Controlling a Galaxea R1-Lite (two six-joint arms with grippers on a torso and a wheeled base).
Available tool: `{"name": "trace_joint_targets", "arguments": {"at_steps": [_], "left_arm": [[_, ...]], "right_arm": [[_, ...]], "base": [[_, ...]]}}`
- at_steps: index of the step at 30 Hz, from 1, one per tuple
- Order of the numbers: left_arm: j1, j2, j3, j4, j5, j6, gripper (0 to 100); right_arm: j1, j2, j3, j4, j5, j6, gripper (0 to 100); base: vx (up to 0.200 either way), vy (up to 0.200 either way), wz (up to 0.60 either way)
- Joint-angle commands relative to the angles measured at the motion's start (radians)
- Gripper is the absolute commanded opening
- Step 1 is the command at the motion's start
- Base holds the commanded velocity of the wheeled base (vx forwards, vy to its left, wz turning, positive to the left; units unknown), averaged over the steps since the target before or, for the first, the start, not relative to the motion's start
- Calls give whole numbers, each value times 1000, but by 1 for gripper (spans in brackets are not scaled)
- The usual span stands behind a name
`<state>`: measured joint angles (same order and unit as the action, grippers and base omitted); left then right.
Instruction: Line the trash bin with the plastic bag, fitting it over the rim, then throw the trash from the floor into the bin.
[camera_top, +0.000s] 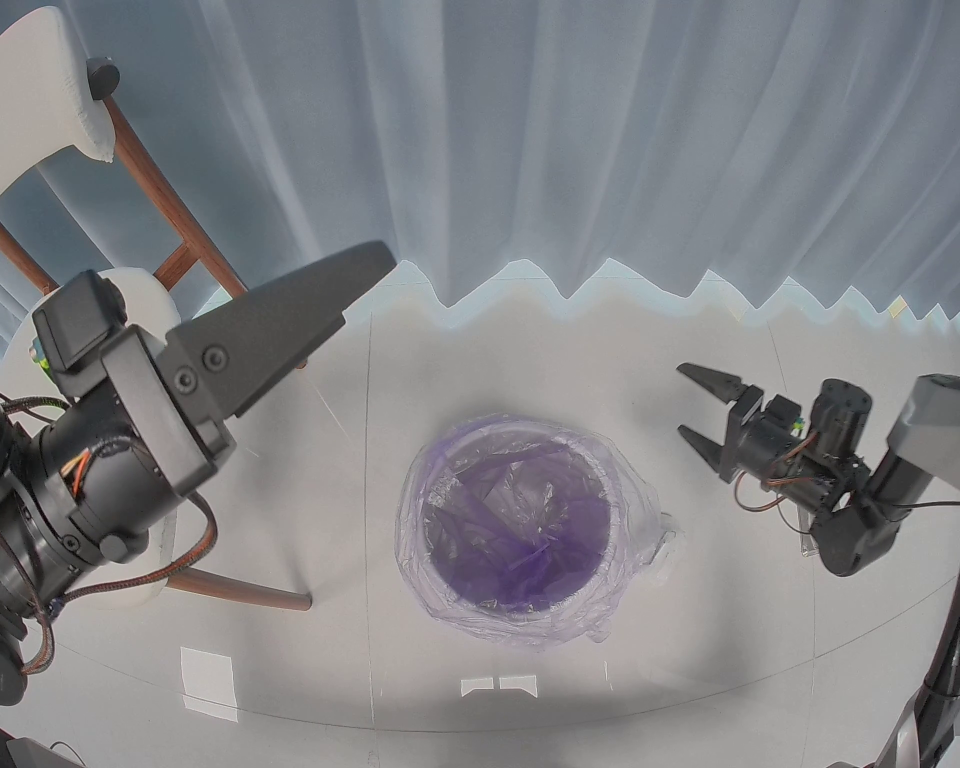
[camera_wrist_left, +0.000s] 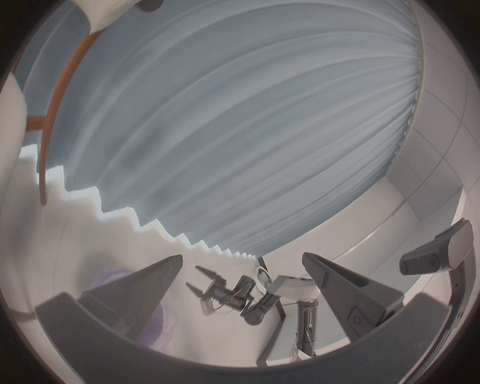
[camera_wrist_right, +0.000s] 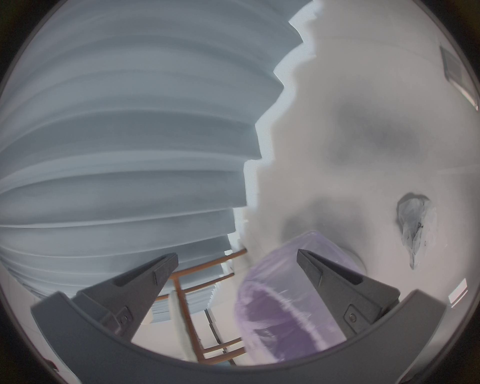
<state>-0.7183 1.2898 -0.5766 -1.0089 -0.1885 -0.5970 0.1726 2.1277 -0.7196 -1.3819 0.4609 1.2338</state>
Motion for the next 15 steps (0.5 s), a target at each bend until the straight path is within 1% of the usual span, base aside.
{"name": "trace_joint_targets", "arguments": {"at_steps": [1, 2, 4, 6, 9, 10, 11, 13, 15], "left_arm": [[65, 19, 67, 12, -106, -109, 100], [79, 36, 80, 15, -111, -119, 100], [103, 118, 115, 0, -94, -121, 100], [109, 192, 144, -8, -57, -116, 100], [115, 260, 178, -65, -2, -112, 100], [126, 281, 185, -86, 1, -112, 100], [126, 281, 185, -86, 1, -112, 100], [158, 312, 219, -178, -11, -116, 100], [158, 318, 235, -214, -20, -116, 100]], "right_arm": [[-79, -405, 213, -58, 10, 19, 100], [-87, -439, 207, -45, 10, -4, 100], [-111, -515, 178, 18, 10, -65, 100], [-116, -591, 146, 129, 10, -97, 100], [-114, -732, 91, 345, 10, -109, 100], [-110, -767, 77, 405, 12, -109, 100], [-110, -767, 77, 405, 12, -109, 100], [-81, -865, 35, 564, 16, -116, 100], [-65, -900, 23, 623, 18, -135, 100]], "base": [[0, 0, 0], [0, 0, 0], [0, 0, 0], [0, 0, 0], [0, 0, 0], [0, 0, 0], [0, 0, 0], [0, 0, 0], [0, 0, 0]]}}
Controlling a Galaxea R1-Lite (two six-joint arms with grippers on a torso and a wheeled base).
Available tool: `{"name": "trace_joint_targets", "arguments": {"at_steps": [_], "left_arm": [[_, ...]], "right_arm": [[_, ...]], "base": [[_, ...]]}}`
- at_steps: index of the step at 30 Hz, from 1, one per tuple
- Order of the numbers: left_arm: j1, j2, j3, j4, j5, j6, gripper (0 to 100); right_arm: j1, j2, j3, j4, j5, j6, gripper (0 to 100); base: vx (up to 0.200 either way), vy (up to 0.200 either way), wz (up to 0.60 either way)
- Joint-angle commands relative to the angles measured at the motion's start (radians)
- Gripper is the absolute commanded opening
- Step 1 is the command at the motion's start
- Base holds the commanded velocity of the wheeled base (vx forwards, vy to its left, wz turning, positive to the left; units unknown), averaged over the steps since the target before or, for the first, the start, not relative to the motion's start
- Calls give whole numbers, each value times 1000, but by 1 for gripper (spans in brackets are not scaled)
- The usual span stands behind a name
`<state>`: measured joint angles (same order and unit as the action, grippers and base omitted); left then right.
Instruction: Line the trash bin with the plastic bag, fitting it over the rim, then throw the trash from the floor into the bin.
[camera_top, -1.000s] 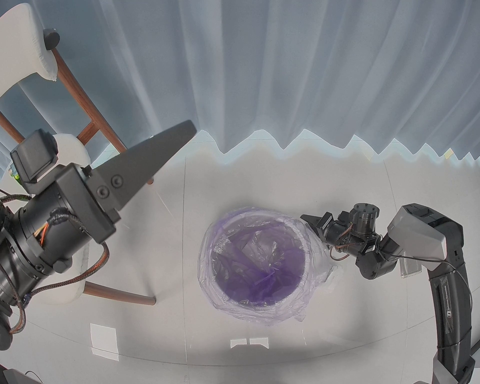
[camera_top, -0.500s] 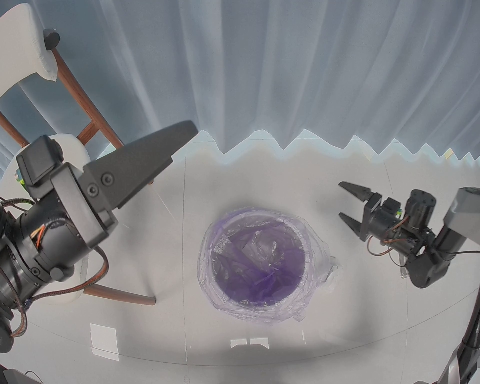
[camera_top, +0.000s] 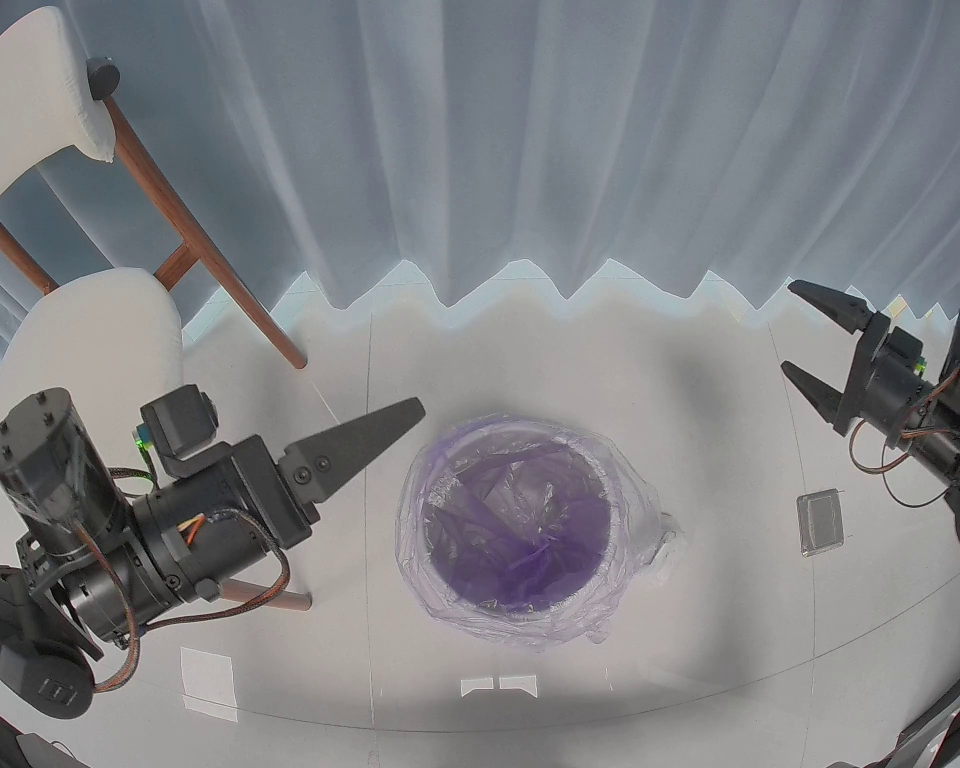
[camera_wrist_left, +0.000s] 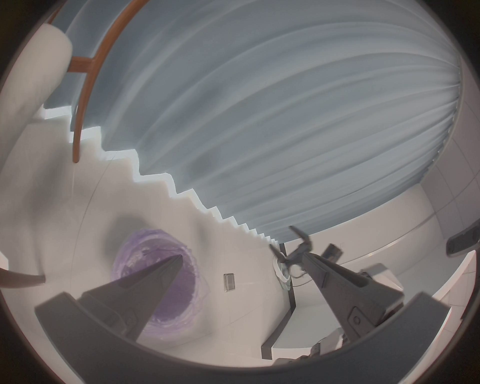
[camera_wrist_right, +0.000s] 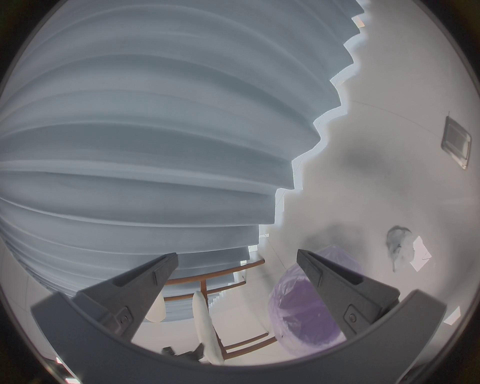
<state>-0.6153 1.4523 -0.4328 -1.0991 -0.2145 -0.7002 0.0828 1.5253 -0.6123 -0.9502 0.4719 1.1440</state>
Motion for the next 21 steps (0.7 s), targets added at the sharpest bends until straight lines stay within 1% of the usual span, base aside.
{"name": "trace_joint_targets", "arguments": {"at_steps": [1, 3, 6, 8, 9, 10, 13, 15, 16, 17, 19, 21], "left_arm": [[57, 163, 97, -128, -2, -10, 100], [55, 181, 100, -125, 4, -12, 100], [68, 258, 101, -133, 17, -13, 100], [101, 304, 97, -142, 30, -12, 100], [101, 304, 97, -142, 30, -12, 100], [141, 359, 92, -143, 26, -10, 100], [180, 442, 91, -174, 23, -10, 100], [189, 490, 91, -211, 23, -10, 100], [192, 553, 89, -281, 23, -8, 100], [193, 577, 88, -315, 24, -8, 100], [193, 689, 52, -467, 26, 11, 100], [193, 720, 19, -452, 35, 44, 100]], "right_arm": [[28, -326, -87, 238, 7, -75, 100], [28, -352, -89, 283, 7, -124, 100], [28, -379, -84, 317, 7, -193, 100], [29, -383, -81, 315, 8, -208, 100], [29, -383, -81, 315, 8, -208, 100], [29, -386, -79, 312, 8, -210, 100], [29, -401, -84, 311, 8, -210, 100], [29, -404, -84, 311, 8, -210, 100], [29, -406, -84, 311, 8, -210, 100], [29, -407, -84, 311, 8, -210, 100], [29, -412, -84, 311, 8, -211, 100], [28, -416, -86, 311, 8, -211, 100]], "base": [[0, 0, 0], [0, 0, 0], [0, 0, 0], [0, 0, 0], [0, 0, 0], [0, 0, 0], [0, 0, 0], [0, 0, 0], [0, 0, 0], [0, 0, 0], [0, 0, 0], [0, 0, 0]]}}
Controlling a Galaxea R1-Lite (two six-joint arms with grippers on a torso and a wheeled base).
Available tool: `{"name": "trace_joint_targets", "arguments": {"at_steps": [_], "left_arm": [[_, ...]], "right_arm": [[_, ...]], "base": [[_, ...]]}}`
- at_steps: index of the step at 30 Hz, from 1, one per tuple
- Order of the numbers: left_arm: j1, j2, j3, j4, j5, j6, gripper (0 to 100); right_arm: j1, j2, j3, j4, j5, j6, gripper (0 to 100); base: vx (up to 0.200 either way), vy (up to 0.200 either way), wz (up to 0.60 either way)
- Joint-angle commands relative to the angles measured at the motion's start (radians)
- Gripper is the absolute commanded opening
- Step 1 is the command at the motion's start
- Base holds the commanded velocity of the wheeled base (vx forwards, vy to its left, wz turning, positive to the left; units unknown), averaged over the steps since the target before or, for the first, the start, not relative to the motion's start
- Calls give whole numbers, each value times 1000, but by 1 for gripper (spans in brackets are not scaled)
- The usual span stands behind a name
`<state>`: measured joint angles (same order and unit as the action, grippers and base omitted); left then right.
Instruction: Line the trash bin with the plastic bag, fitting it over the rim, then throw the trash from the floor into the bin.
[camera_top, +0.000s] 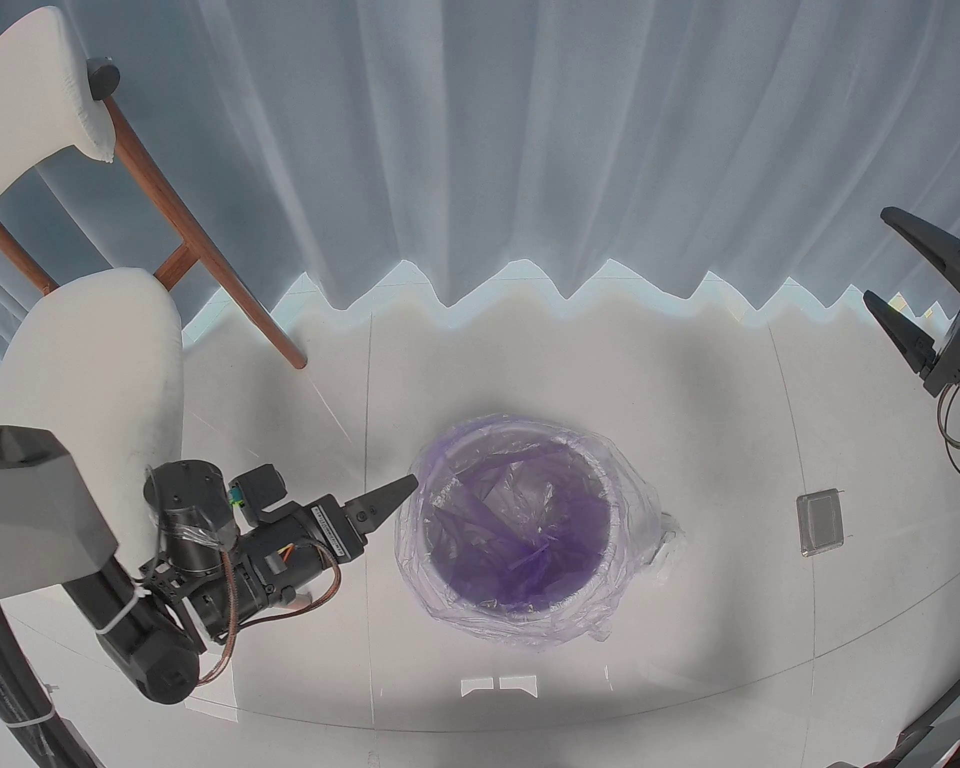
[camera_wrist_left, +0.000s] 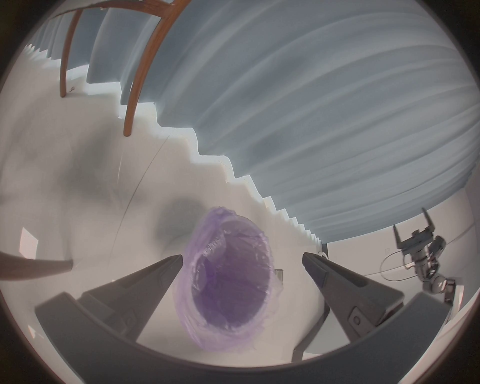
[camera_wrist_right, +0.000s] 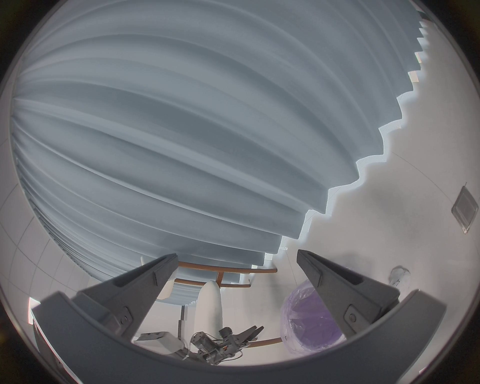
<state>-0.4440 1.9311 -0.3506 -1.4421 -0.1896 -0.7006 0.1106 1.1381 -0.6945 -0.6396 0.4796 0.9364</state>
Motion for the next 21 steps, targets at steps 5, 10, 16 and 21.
{"name": "trace_joint_targets", "arguments": {"at_steps": [5, 10, 16, 21], "left_arm": [[21, 252, -90, -106, 13, 75, 100], [47, 266, -134, -104, 4, 81, 100], [59, 319, -237, -101, 1, 81, 100], [57, 364, -307, -96, -5, 78, 100]], "right_arm": [[0, -34, -2, 0, 1, -4, 100], [1, -34, 1, 1, 1, -4, 100], [3, -34, 3, 0, 2, -4, 100], [3, -34, 1, 1, 2, -4, 100]], "base": [[0, 0, 0], [0, 0, 0], [0, 0, 0], [0, 0, 0]]}}
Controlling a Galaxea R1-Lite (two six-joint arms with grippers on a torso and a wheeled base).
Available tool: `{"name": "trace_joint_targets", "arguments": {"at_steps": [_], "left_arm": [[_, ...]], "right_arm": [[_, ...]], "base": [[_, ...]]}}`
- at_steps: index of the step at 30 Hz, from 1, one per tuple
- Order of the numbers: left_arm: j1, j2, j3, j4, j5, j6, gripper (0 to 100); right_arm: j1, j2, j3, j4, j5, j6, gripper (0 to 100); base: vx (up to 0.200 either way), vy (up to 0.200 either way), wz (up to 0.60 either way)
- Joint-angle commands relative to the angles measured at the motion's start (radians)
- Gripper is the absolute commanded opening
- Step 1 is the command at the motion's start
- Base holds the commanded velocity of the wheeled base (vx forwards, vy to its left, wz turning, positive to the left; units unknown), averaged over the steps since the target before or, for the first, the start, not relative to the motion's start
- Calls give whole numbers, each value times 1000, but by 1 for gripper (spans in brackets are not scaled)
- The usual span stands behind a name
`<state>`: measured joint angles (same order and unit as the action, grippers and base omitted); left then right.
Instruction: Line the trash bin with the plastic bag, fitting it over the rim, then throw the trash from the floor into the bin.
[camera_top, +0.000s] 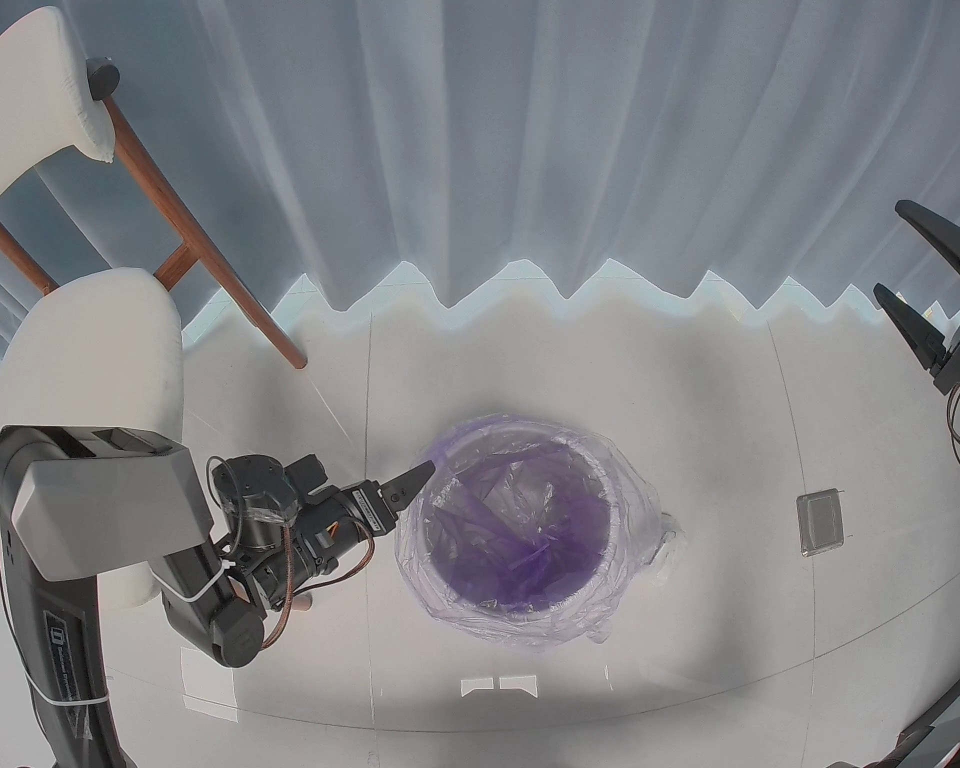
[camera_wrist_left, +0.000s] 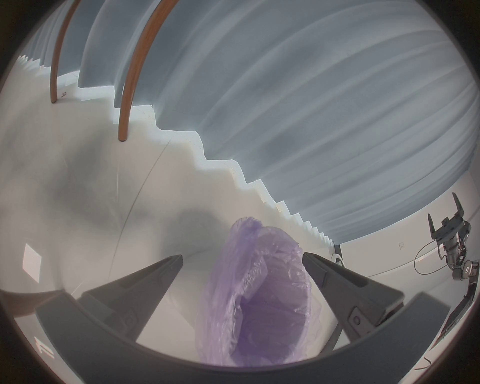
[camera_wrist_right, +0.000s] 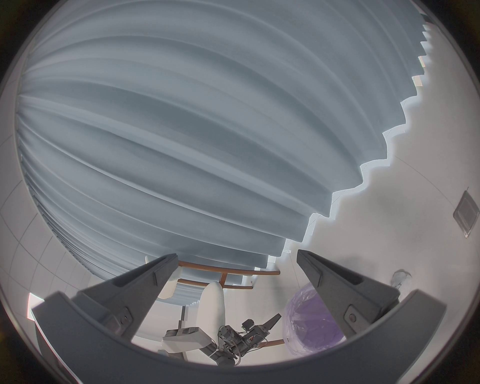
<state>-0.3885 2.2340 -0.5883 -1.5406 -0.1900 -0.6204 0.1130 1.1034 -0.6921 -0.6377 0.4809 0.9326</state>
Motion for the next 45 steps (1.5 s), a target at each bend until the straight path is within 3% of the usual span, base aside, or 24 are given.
{"name": "trace_joint_targets", "arguments": {"at_steps": [1, 10, 11, 26, 34, 45], "left_arm": [[0, 70, -81, 2, -6, -2, 100], [5, 131, -134, -4, -6, -4, 100], [5, 131, -134, -4, -6, -4, 0], [62, 131, -133, -6, 7, -5, 0], [108, 263, -192, -6, 1, -1, 0], [109, 398, -269, -6, 4, -1, 0]], "right_arm": [[1, 1, 0, 0, 1, 0, 100], [1, 3, -1, 0, 1, 0, 100], [1, 3, -1, 0, 1, 0, 100], [1, 4, 0, 0, 1, 0, 100], [-1, 7, 2, 0, 1, 0, 100], [-1, 16, 6, 0, 1, 0, 100]], "base": [[0, 0, 0], [0, 0, 0], [0, 0, 0], [0, 0, 0], [0, 0, 0], [0, 0, 0]]}}
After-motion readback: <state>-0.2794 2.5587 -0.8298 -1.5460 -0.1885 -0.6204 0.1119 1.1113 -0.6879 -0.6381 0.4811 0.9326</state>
